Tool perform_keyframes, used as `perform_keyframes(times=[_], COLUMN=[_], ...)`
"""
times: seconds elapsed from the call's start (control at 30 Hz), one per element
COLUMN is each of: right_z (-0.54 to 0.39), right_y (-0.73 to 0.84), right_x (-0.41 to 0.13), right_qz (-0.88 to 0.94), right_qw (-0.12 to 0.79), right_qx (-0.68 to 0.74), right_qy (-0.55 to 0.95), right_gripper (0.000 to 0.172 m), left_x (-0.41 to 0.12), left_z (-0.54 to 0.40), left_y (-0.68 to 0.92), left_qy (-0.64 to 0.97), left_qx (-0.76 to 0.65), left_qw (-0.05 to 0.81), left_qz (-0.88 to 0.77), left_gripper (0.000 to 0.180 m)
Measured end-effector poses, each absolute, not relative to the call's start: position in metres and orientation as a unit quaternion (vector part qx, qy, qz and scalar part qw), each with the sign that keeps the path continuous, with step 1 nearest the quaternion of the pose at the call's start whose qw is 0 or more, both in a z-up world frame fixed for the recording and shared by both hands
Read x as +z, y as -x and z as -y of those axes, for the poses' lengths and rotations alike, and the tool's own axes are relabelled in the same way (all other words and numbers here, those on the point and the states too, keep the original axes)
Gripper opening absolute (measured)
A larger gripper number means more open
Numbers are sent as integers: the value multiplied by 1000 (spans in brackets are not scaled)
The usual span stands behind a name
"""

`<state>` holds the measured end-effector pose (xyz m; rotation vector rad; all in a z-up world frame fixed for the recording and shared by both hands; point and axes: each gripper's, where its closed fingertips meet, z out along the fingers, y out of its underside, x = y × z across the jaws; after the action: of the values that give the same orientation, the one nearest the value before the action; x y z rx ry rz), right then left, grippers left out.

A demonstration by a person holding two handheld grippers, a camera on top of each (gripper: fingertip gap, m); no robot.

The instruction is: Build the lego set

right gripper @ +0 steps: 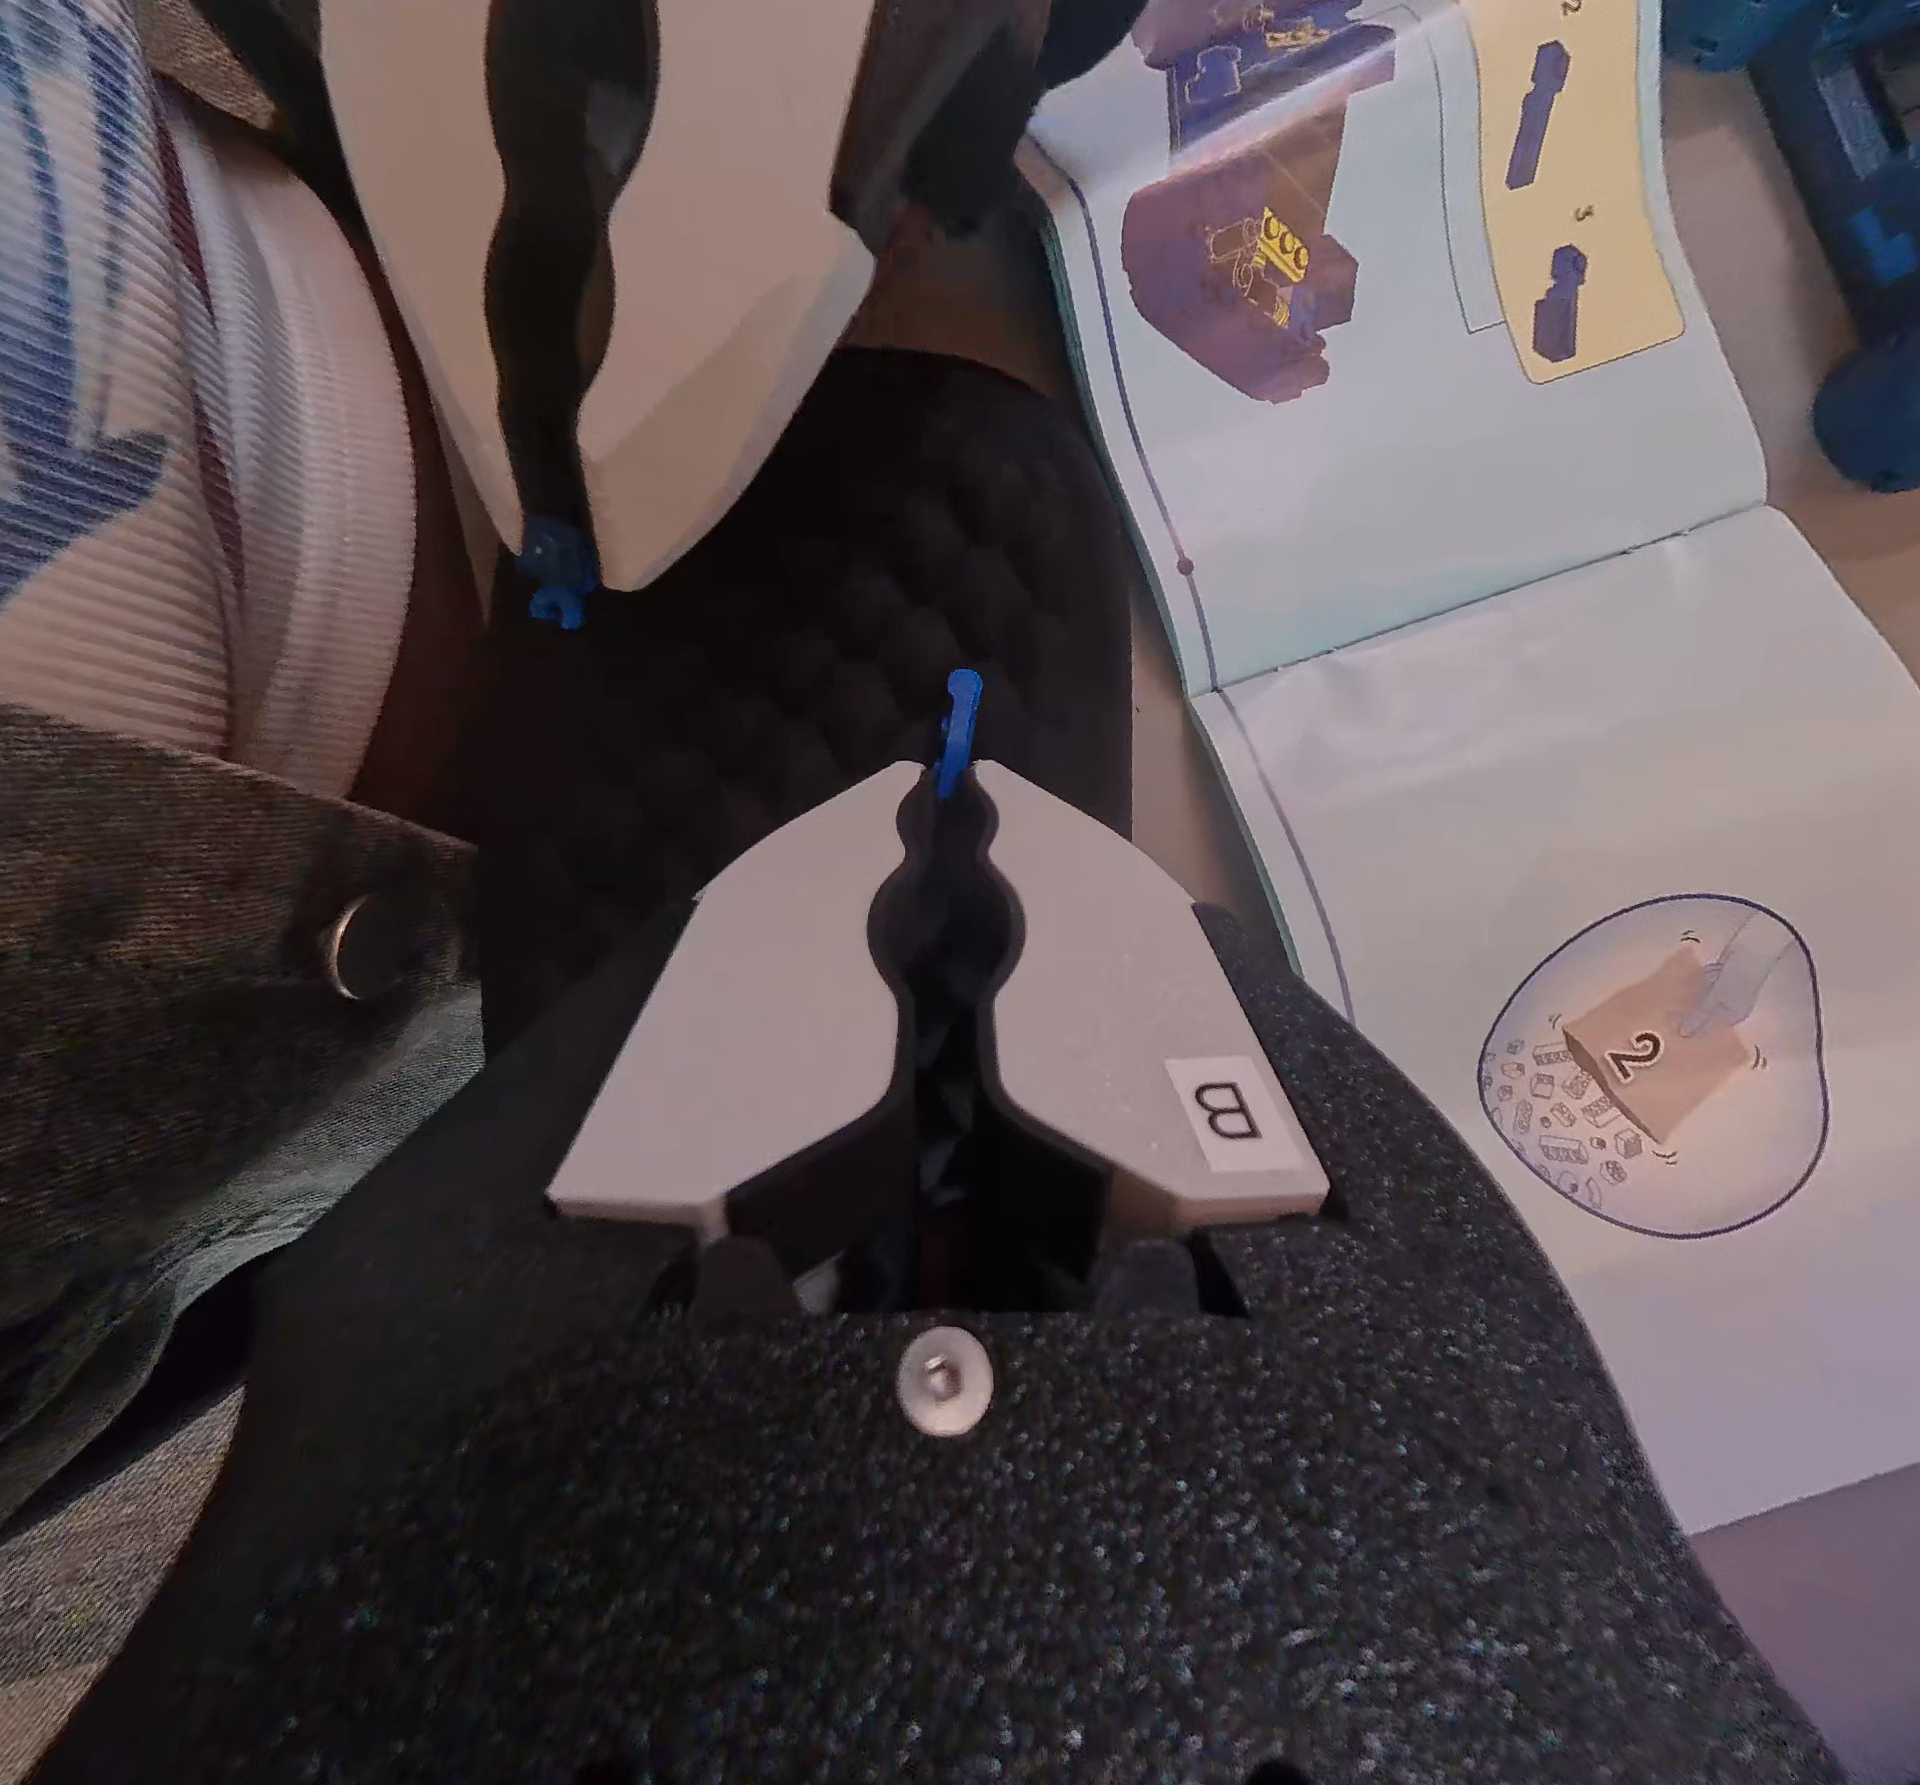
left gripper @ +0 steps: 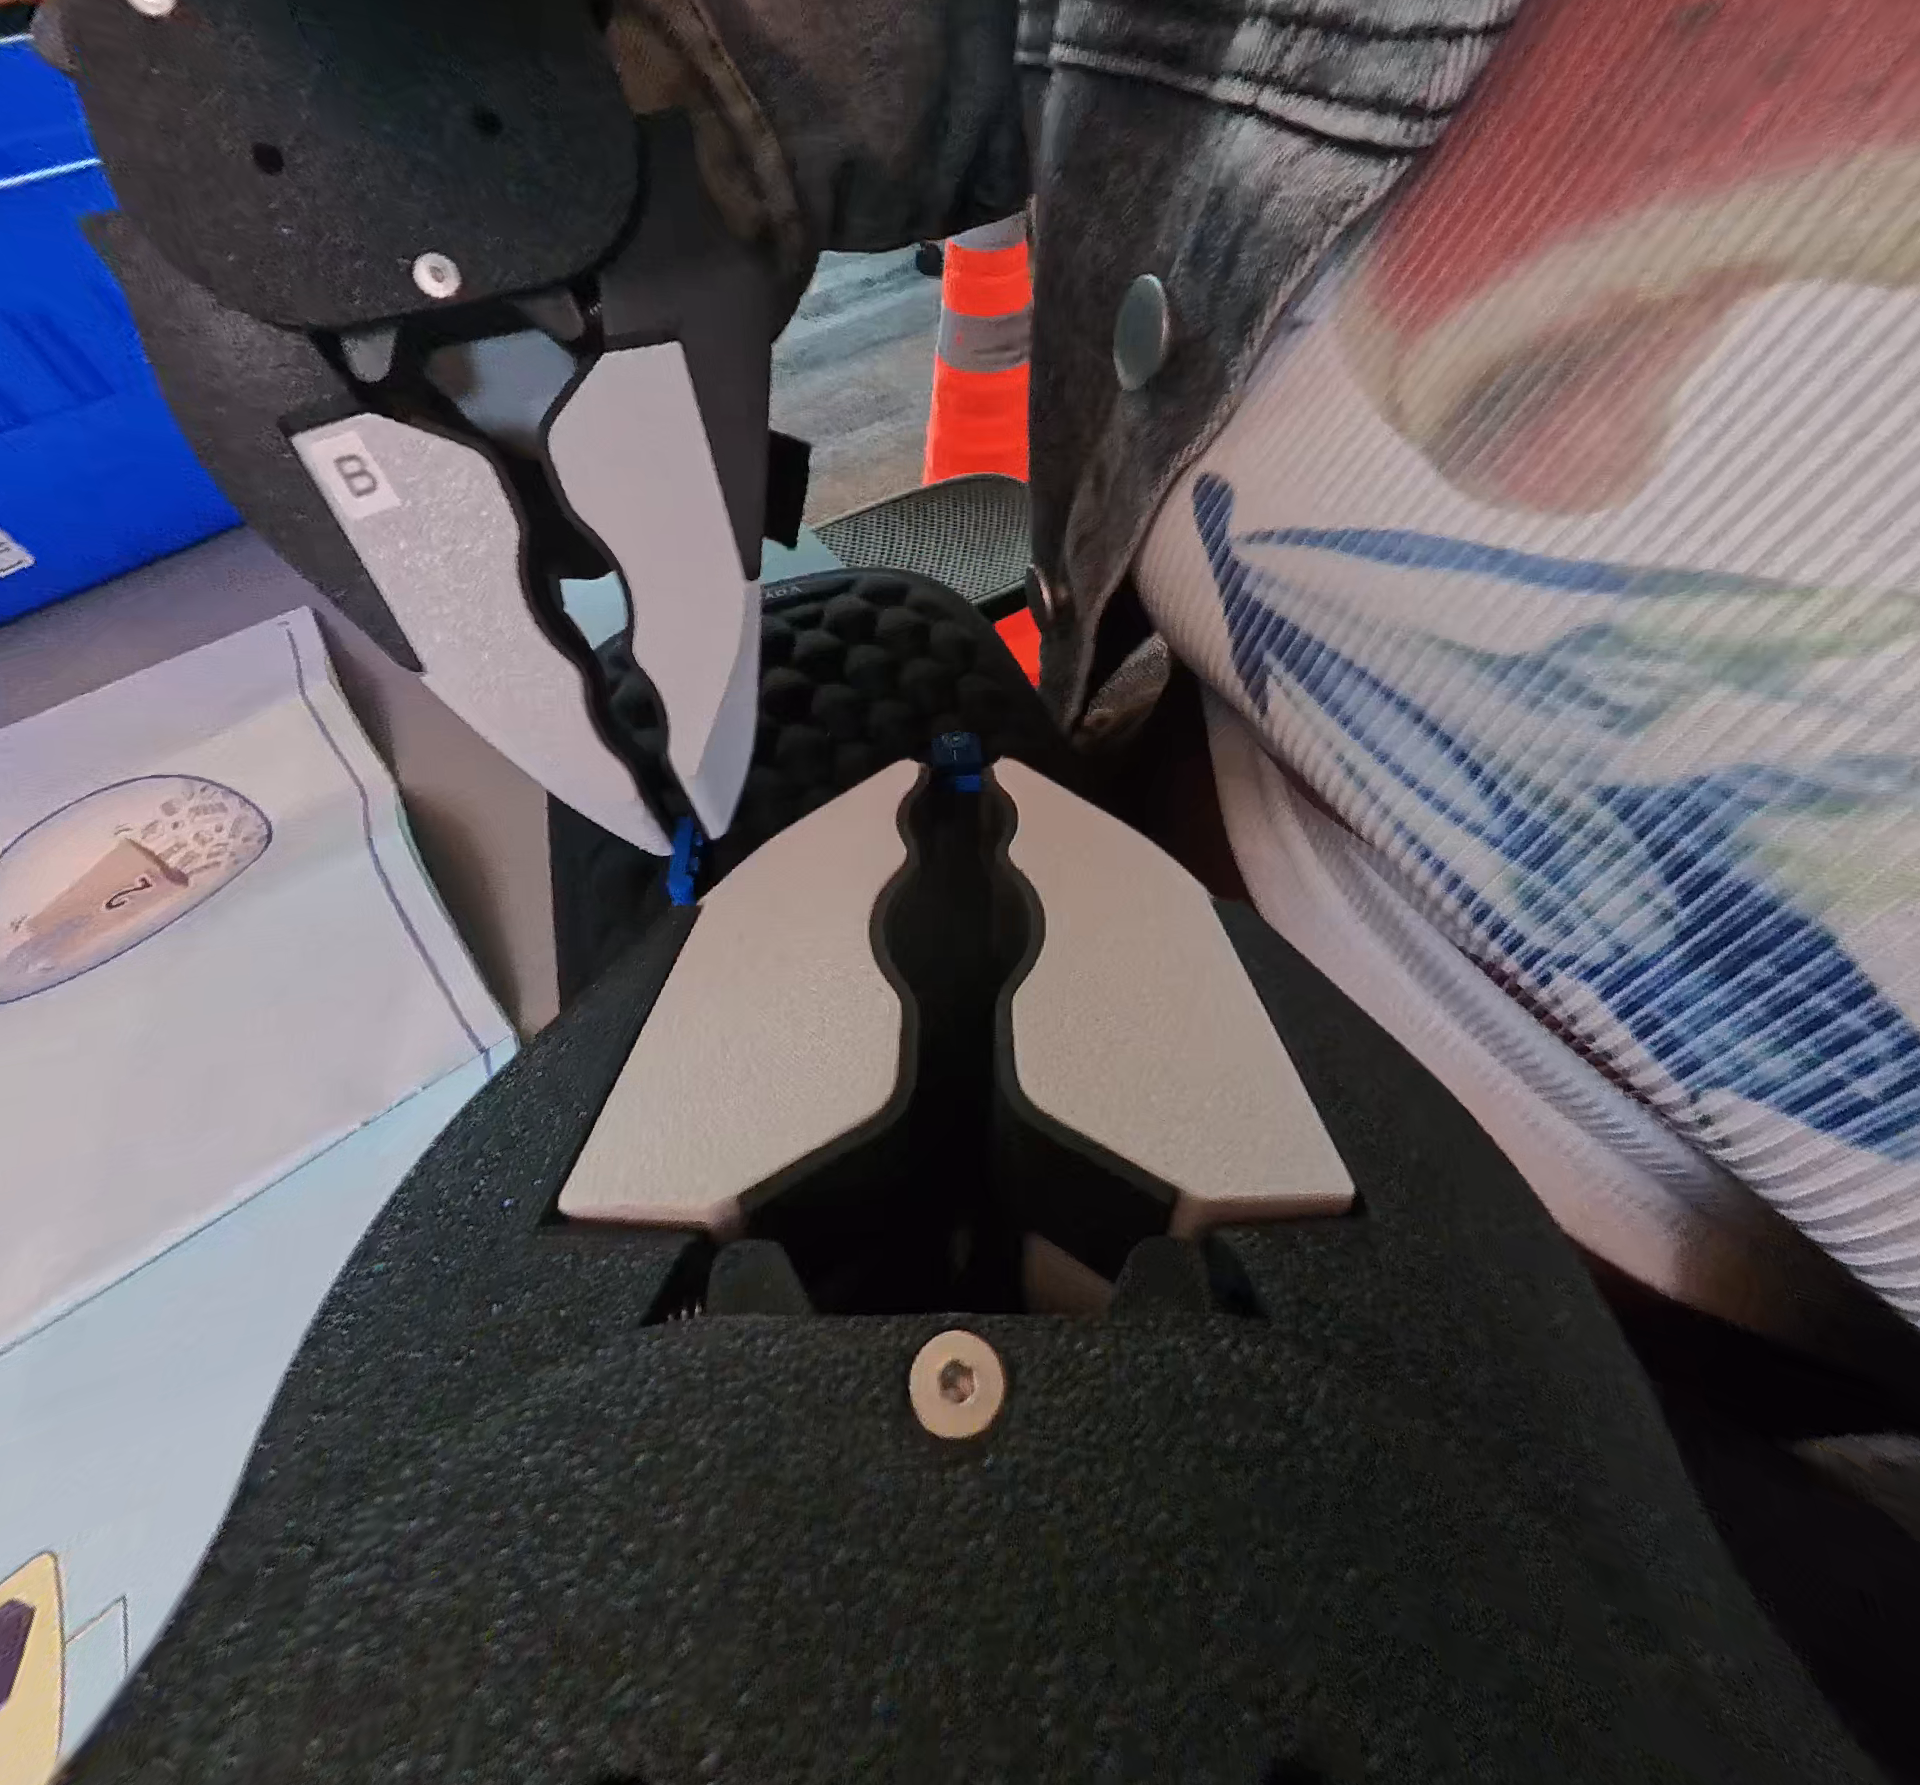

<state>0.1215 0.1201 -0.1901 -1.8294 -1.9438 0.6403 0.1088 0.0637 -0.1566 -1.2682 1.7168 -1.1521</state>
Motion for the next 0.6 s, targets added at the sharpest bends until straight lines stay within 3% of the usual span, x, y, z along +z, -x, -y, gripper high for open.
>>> perform_keyframes(times=[0.23, 0.6], right_z=[-121, -118], right_y=[-129, -129], right_x=[-188, -191], right_qz=[706, 719], right_qw=[154, 132], right_qx=[220, 218], right_qy=[656, 647], right_gripper=[4, 4], left_x=[-146, -167], left_z=[-117, -122], left_y=[-100, -119], left_qy=[616, 620], left_qx=[-412, -352], left_qw=[402, 387], left_qz=[-537, -584], left_gripper=[7, 7])
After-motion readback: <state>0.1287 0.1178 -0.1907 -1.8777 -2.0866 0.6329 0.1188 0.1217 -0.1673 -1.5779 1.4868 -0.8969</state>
